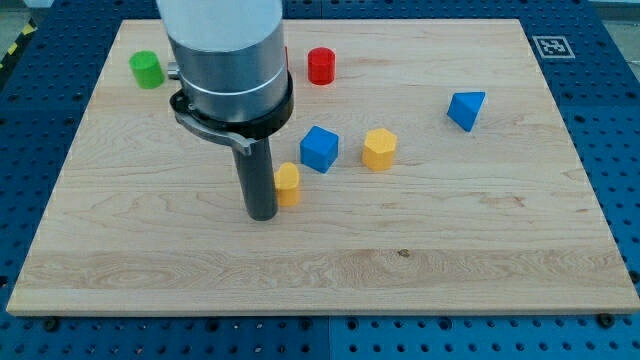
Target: Move the yellow heart left to the blue cube
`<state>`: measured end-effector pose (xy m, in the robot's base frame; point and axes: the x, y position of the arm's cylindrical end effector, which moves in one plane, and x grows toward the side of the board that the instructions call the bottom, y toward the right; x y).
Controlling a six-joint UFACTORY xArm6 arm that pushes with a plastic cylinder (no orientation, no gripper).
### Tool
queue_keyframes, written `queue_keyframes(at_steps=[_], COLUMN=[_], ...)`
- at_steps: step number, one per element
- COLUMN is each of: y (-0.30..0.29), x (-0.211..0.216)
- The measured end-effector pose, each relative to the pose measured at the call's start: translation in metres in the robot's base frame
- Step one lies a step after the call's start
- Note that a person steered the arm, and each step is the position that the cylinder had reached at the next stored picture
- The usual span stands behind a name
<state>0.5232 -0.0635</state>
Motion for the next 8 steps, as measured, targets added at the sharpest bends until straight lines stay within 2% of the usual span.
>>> queue_keyframes(at_steps=[2, 5, 7, 8], y=[0.015, 0.008, 0.053, 0.058], x=[0.018, -0.015, 0.007, -0.004])
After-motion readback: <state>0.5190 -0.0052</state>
